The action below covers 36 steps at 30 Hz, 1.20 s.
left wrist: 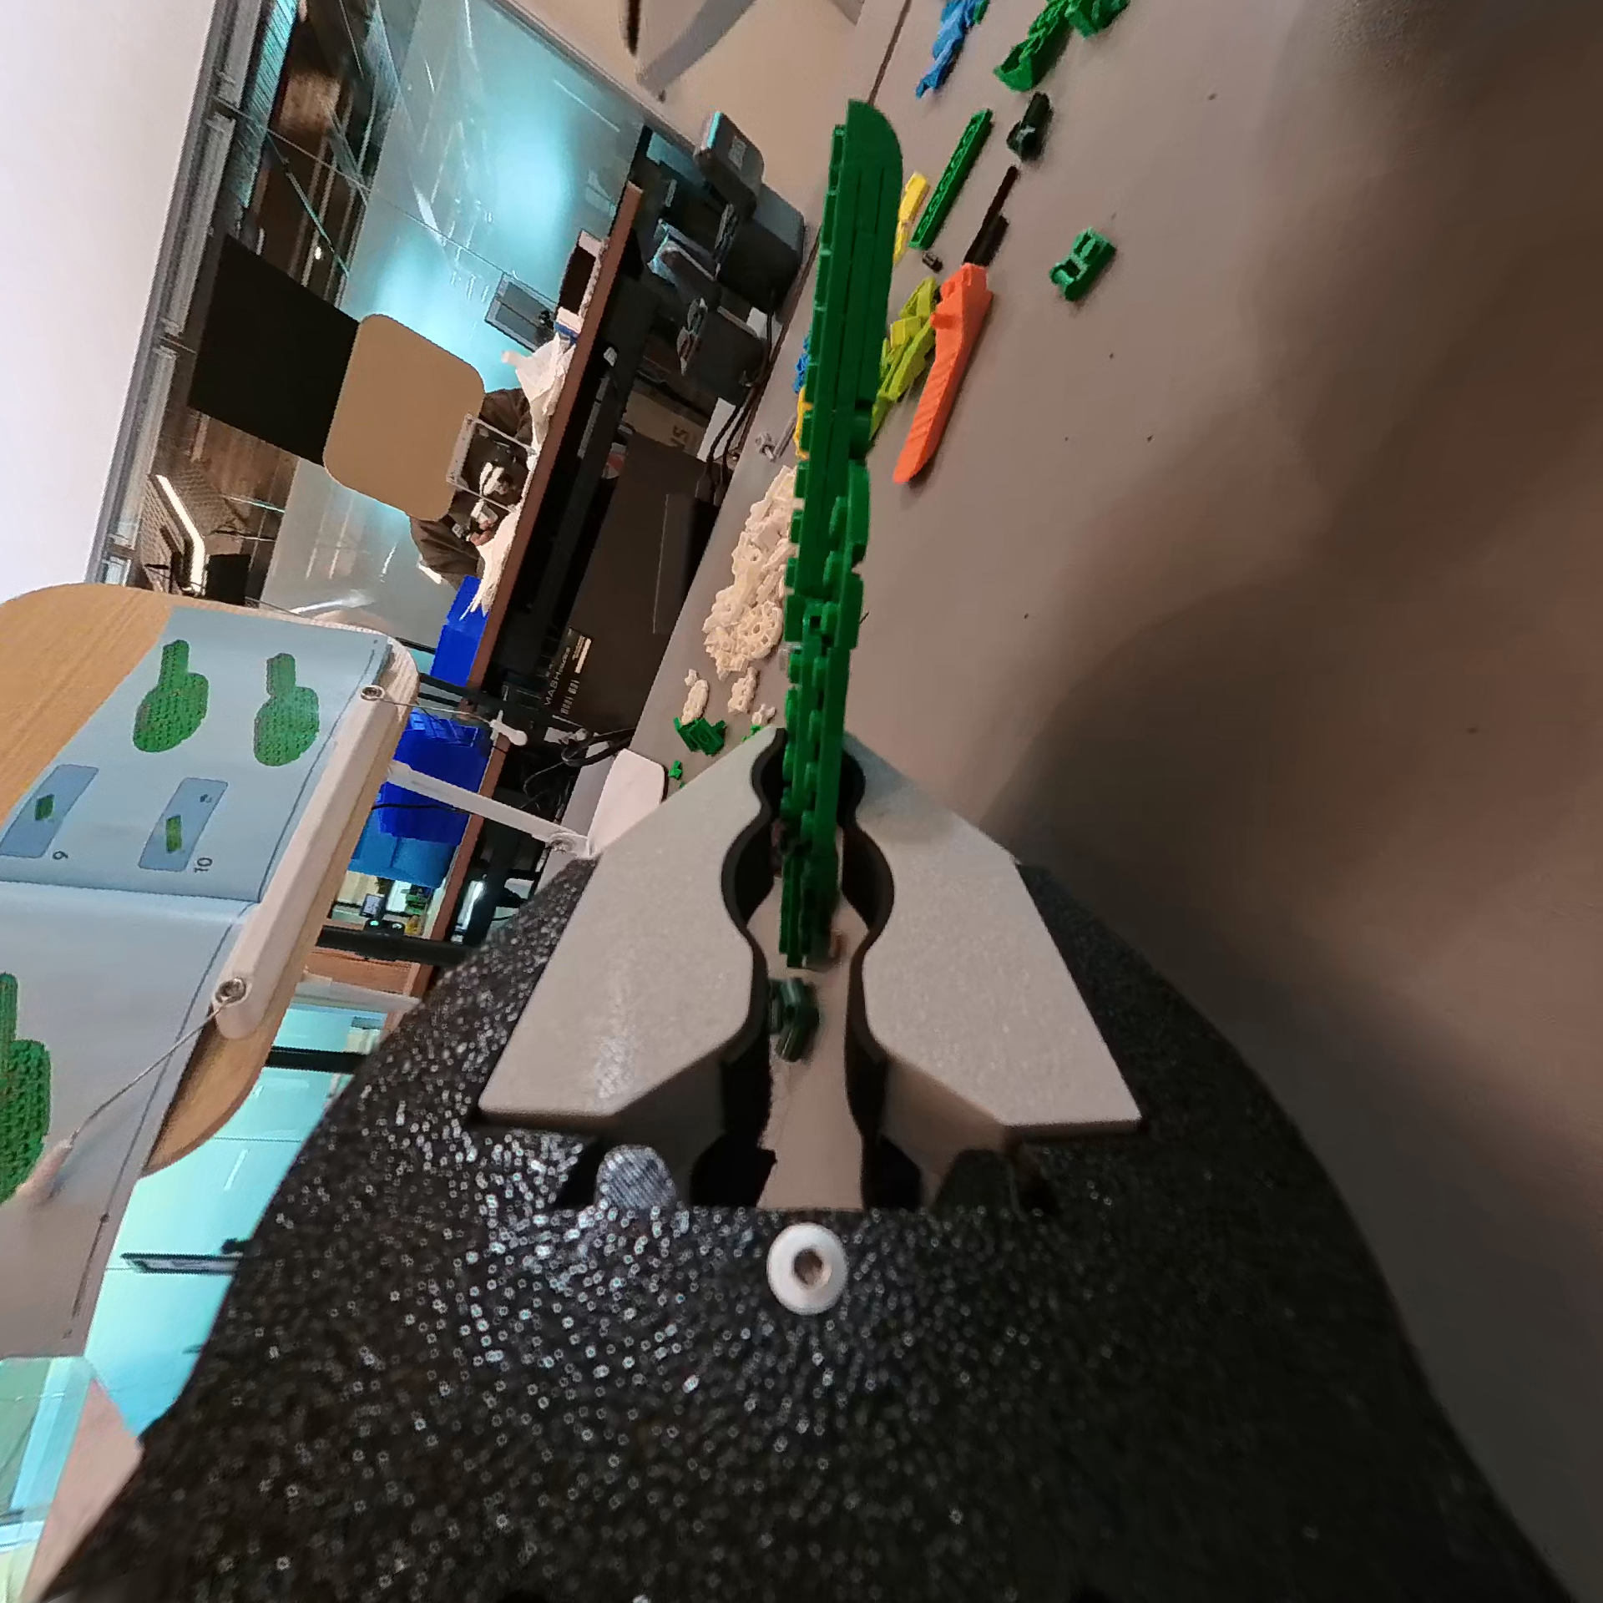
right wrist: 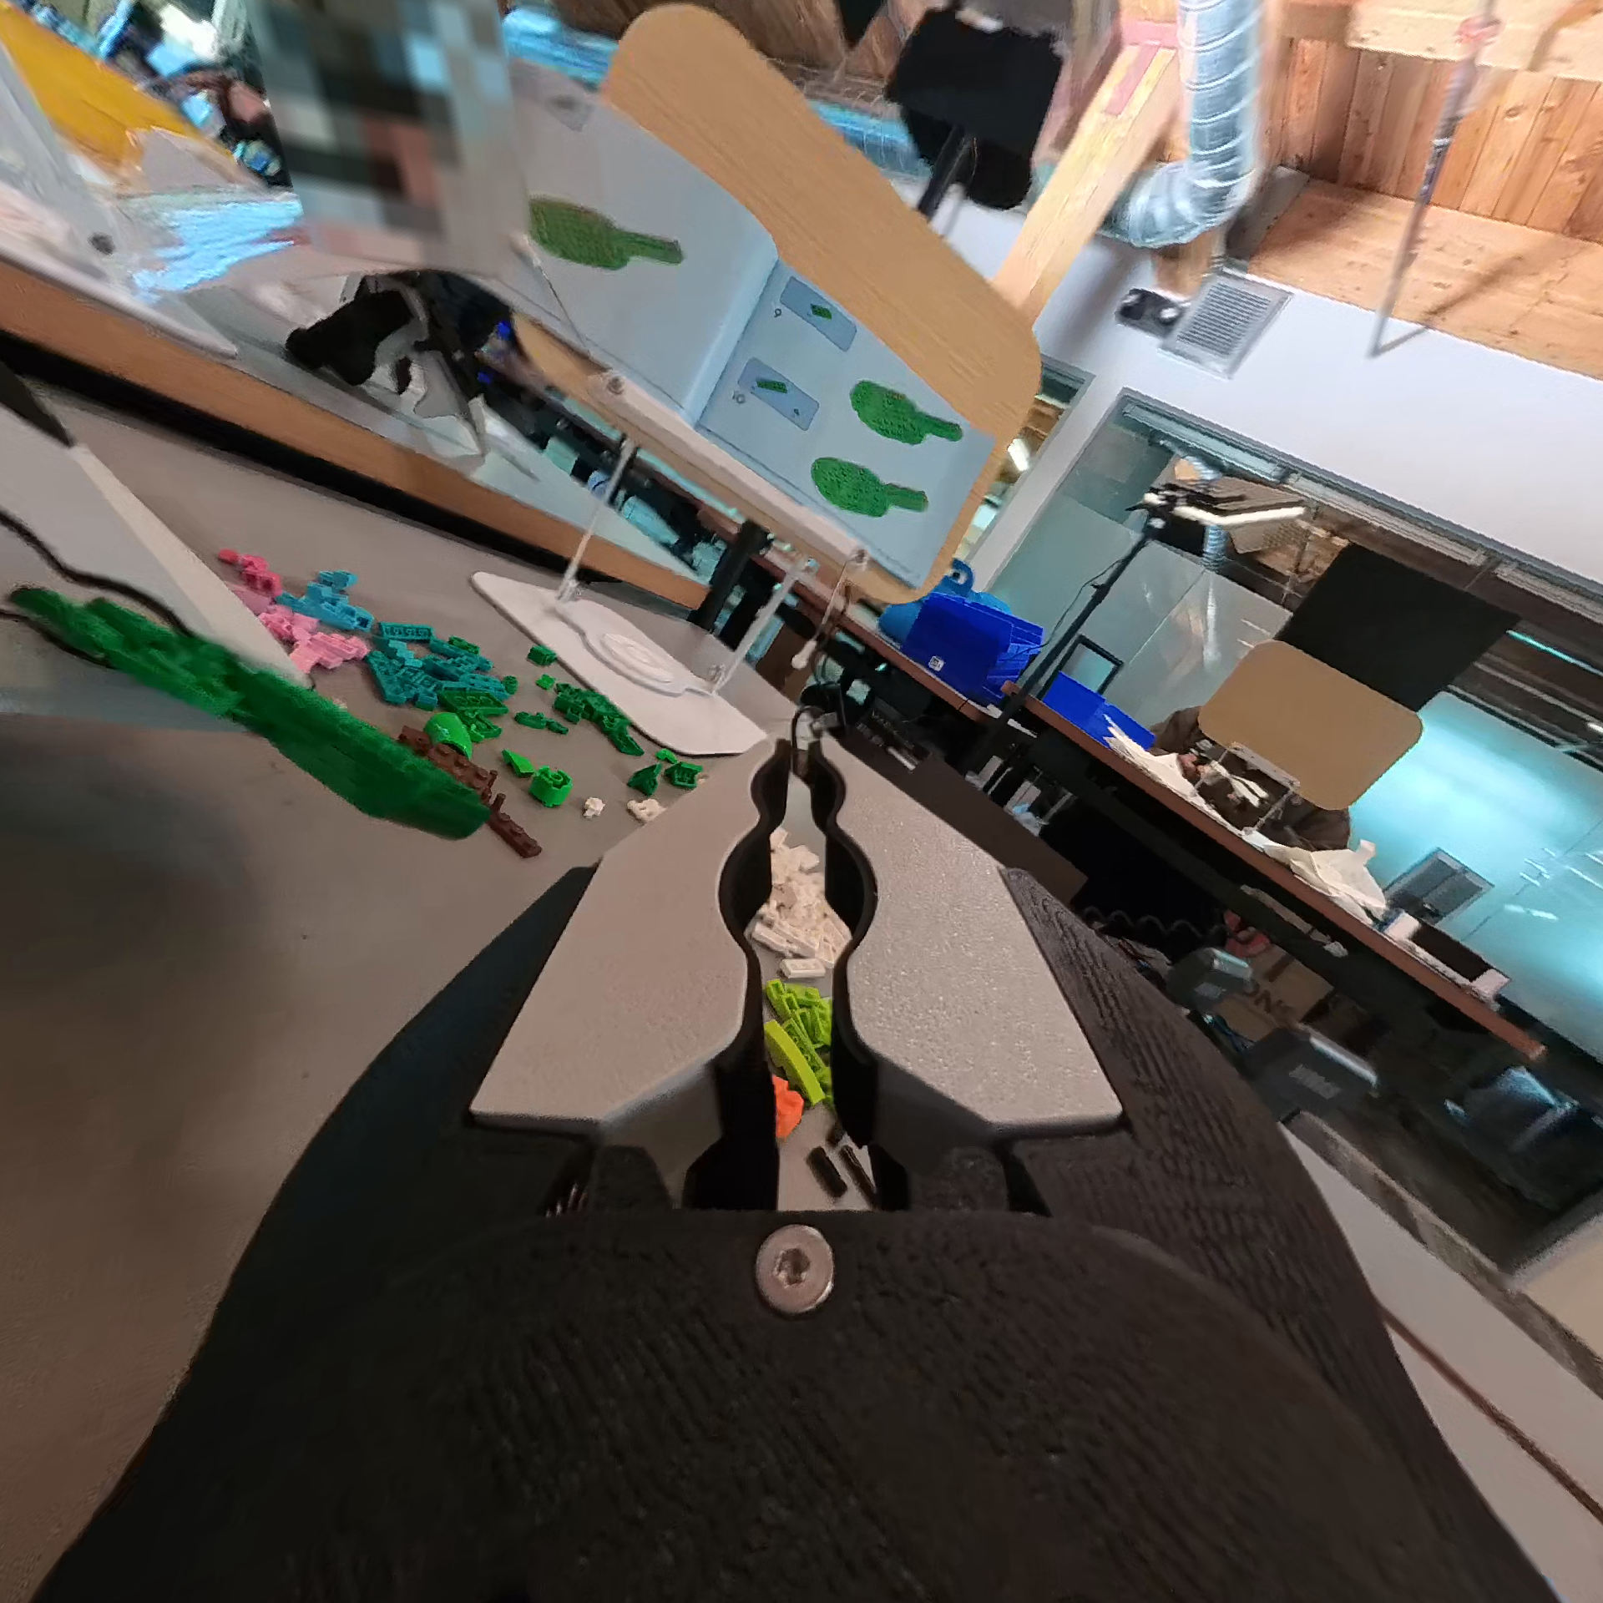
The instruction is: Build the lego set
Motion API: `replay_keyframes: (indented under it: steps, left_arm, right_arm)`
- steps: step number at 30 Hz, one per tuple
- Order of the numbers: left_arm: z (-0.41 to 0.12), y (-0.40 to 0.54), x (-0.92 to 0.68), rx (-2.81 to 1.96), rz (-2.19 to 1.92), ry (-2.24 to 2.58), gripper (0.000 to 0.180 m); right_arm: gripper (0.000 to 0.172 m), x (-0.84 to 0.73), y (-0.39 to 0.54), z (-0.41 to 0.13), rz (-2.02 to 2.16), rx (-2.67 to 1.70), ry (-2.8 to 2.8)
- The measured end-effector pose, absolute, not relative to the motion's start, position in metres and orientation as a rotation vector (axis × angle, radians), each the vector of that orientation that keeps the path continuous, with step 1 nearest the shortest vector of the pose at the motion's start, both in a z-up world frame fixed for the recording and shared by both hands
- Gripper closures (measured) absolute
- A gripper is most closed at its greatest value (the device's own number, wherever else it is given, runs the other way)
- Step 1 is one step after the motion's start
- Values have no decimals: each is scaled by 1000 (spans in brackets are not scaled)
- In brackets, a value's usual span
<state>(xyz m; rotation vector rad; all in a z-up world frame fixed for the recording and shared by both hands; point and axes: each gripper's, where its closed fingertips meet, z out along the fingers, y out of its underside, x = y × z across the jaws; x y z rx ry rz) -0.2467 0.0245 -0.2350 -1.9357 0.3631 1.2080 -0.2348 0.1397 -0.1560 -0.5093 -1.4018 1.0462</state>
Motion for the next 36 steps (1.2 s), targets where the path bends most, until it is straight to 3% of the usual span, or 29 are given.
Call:
replay_keyframes:
  steps: [12, 21, 28, 36]
  left_arm:
    - [-229, 29, -250, -1901, 1240, 379, 175]
    - [-227, 28, -248, -1878, 1258, 414, 174]
    - [-225, 26, -249, -1870, 1238, 402, 175]
    - [-226, 28, -247, -1868, 1219, 408, 175]
  right_arm:
    - [167, -346, 73, -167, 1057, -531, -2098]
    - [156, -440, 11, -228, 934, -889, -2719]
    - [140, -395, 3, -266, 482, -340, -3115]
    - [133, -389, -5, -277, 483, -322, -3164]
